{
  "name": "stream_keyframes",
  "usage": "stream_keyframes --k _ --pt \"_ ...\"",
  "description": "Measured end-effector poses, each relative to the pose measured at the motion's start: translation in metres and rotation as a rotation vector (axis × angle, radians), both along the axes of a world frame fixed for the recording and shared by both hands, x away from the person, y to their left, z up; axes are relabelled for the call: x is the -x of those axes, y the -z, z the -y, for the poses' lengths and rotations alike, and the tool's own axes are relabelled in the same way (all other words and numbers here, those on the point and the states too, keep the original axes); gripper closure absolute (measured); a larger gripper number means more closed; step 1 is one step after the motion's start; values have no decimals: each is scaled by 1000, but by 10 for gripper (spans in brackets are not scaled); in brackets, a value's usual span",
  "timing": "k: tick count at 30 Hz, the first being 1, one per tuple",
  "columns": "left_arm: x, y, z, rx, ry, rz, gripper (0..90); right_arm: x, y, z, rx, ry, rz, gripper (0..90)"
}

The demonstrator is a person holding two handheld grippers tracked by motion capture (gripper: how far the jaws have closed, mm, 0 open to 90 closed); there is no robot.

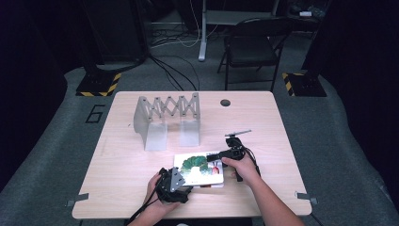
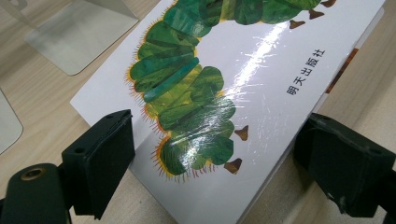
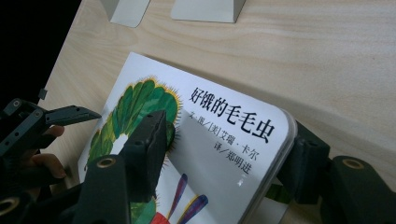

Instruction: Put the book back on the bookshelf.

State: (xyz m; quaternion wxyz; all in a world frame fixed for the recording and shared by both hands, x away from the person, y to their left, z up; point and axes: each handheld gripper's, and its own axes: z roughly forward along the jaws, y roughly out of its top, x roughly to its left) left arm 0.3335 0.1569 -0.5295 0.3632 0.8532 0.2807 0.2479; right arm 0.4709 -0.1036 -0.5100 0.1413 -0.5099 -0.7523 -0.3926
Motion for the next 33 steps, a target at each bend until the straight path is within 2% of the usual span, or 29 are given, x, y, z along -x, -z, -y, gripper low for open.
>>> stream_keyframes --k 6,10,12,14,15,17,22,27,28,29,31,33 --pt "0 0 0 -1 6 -1 120 -2 3 4 -26 10 -9 433" --pt "0 0 -1 1 8 -6 119 -2 2 3 -21 14 -13 436" --pt "1 0 0 -10 6 8 125 -1 2 3 -20 17 -13 436" --pt "3 -2 0 -27 21 5 154 -1 3 3 -21 17 -9 436" --pt "3 -2 1 -27 25 19 165 -1 3 3 -22 16 -8 436" --pt "4 -3 0 -24 32 -7 170 -1 3 3 -21 16 -6 441" --pt "5 -6 -6 -23 12 -38 191 0 2 3 -13 16 -1 439" --pt "4 -12 -13 21 -11 -93 222 1 2 2 -12 16 2 438" --pt "4 -12 -13 21 -11 -93 229 1 2 3 -14 15 1 437" --pt "5 -14 -16 44 -20 -97 235 1 2 3 -15 14 3 437" --pt "5 -17 -19 56 -32 -90 248 1 2 3 -16 13 5 437" --pt "4 -20 -22 62 -30 -100 260 1 2 3 -15 11 4 437"
